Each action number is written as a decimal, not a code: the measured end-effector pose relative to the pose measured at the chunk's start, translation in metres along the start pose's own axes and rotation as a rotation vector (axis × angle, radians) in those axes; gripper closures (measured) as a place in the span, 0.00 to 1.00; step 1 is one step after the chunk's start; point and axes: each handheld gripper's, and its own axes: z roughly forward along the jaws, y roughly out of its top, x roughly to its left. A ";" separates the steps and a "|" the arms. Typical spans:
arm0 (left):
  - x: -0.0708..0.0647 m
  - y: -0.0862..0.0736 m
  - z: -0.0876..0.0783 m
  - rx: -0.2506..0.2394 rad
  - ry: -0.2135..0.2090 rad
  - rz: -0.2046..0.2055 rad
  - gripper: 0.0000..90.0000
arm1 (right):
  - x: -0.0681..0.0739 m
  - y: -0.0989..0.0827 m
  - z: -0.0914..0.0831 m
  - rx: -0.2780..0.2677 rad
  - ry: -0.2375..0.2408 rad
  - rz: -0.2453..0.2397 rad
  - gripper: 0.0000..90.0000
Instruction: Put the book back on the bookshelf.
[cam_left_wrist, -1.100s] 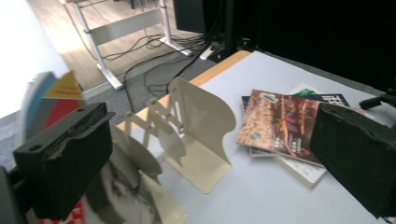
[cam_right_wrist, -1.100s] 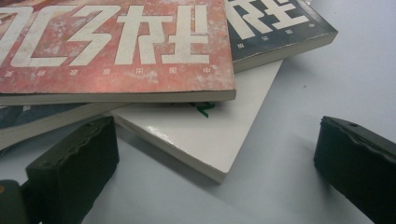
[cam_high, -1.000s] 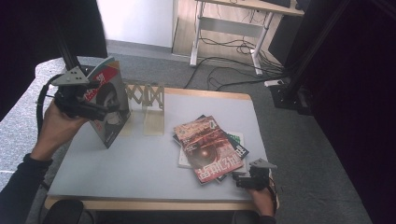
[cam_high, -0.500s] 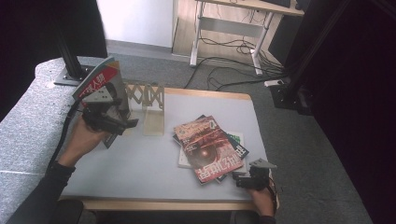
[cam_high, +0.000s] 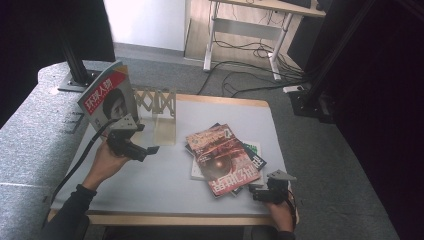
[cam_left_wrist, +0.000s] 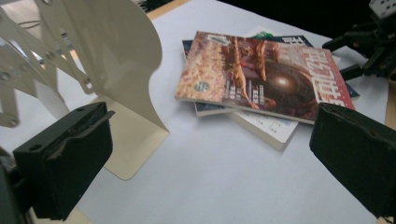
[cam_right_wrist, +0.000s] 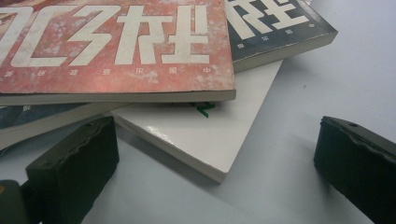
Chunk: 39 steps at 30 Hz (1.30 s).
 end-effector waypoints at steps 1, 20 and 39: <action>-0.001 -0.004 0.004 0.008 -0.001 0.004 0.00 | 0.000 0.000 0.000 0.000 0.000 0.000 0.00; -0.012 -0.069 0.061 0.108 -0.057 -0.041 0.00 | 0.000 0.000 0.000 -0.002 -0.004 0.003 0.00; -0.023 -0.091 0.086 0.290 0.016 0.022 0.00 | 0.001 -0.001 -0.001 -0.005 -0.007 0.004 0.00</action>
